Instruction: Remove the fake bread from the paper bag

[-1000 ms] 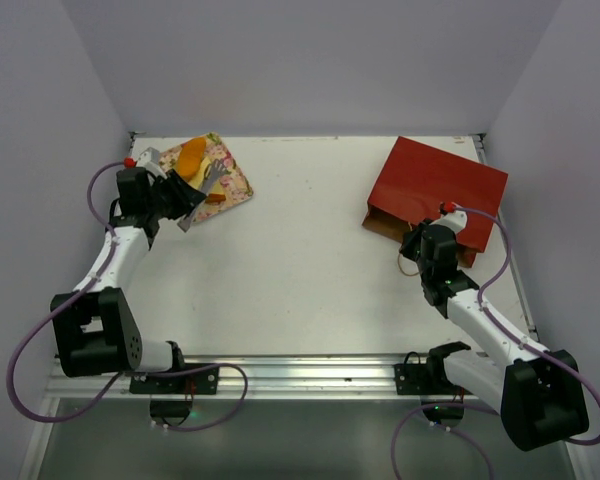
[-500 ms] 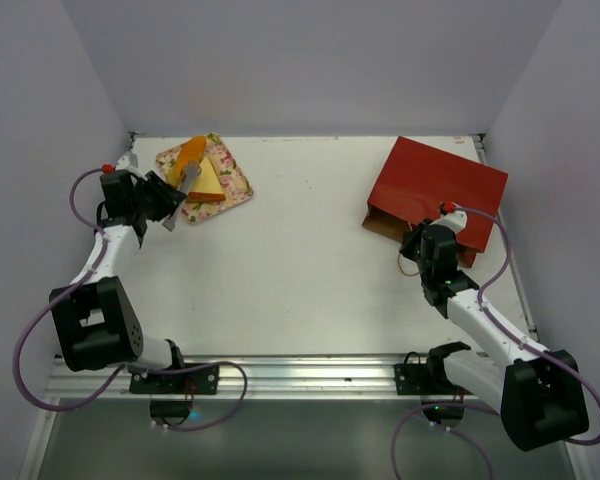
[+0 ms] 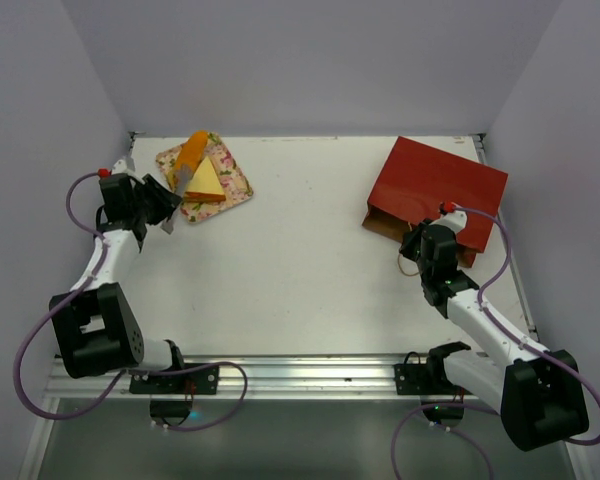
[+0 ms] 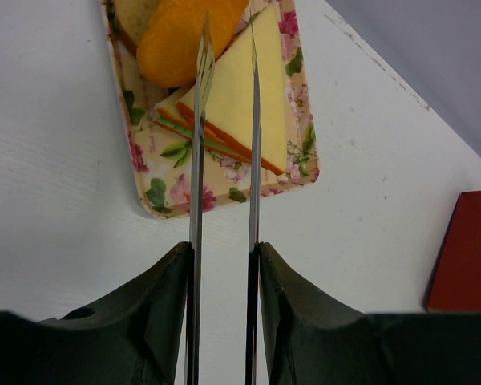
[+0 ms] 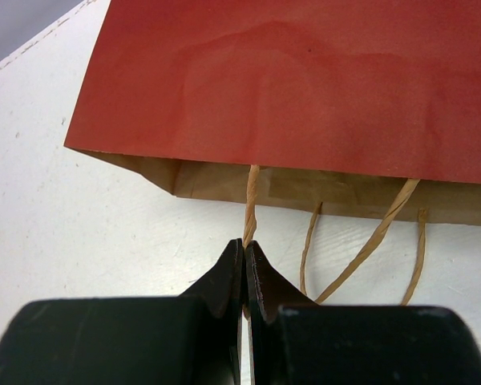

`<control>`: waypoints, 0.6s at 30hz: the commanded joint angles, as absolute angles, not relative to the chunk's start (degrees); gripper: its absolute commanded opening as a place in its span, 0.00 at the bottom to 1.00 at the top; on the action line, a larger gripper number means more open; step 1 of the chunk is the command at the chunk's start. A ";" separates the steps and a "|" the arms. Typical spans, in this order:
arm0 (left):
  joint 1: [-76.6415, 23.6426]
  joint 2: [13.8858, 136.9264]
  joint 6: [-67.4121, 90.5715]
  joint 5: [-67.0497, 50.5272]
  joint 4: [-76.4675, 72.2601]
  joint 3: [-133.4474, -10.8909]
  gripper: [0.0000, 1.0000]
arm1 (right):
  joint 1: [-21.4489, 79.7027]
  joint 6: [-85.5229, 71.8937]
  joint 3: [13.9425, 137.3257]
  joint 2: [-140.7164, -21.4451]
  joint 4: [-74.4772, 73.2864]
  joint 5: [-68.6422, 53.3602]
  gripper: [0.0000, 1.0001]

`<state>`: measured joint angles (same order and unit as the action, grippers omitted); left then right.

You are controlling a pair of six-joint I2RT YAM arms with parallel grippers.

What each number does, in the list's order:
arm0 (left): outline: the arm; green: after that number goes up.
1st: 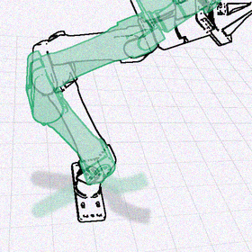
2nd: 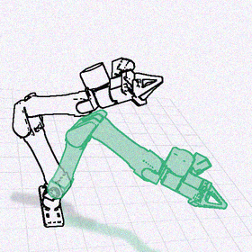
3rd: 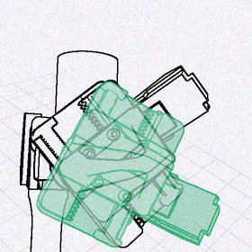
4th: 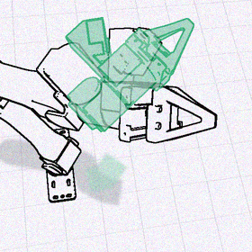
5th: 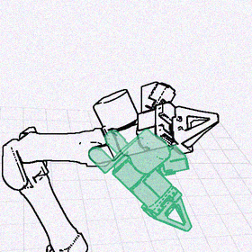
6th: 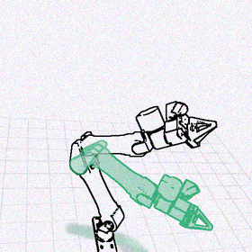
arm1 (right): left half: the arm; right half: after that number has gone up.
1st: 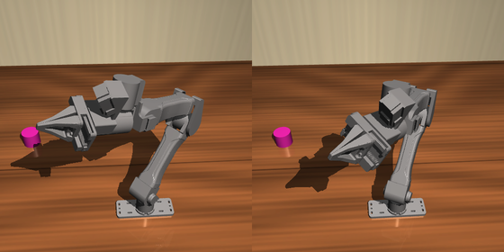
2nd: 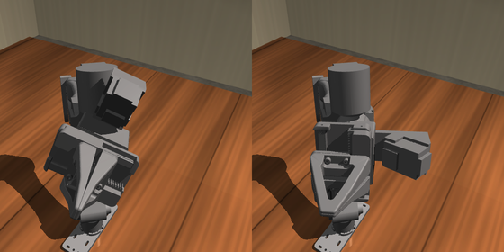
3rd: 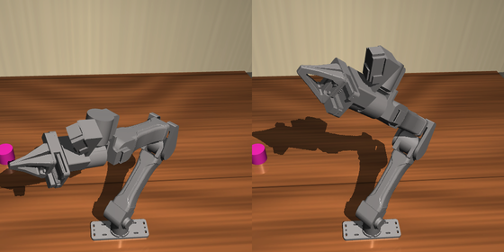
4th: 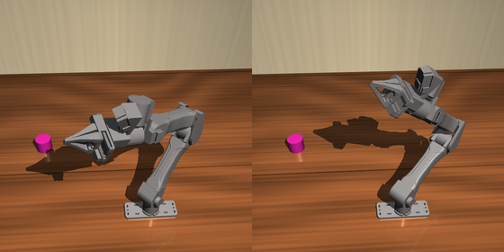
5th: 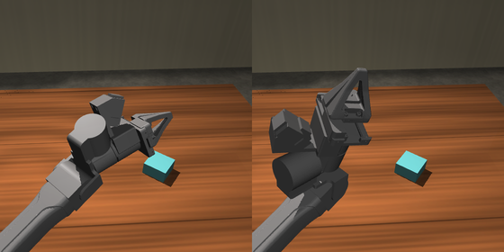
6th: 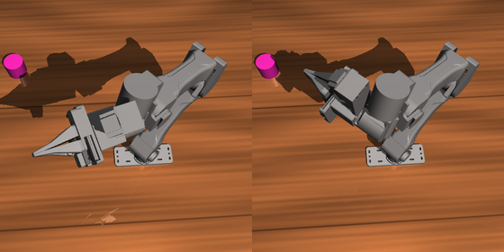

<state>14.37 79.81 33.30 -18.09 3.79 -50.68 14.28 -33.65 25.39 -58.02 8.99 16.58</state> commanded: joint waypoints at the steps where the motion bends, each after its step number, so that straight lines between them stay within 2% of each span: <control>1: 14.94 76.73 31.47 -14.86 3.77 -53.08 0.42 | 14.33 -34.28 27.77 -57.83 9.93 16.35 0.00; 10: 13.72 71.38 31.20 -19.78 2.72 -51.59 0.42 | 14.33 -34.19 27.86 -58.27 10.02 16.26 0.00; 18: 6.34 66.36 30.06 -21.62 2.64 -49.40 0.41 | 14.33 -33.22 28.04 -58.36 10.28 15.12 0.00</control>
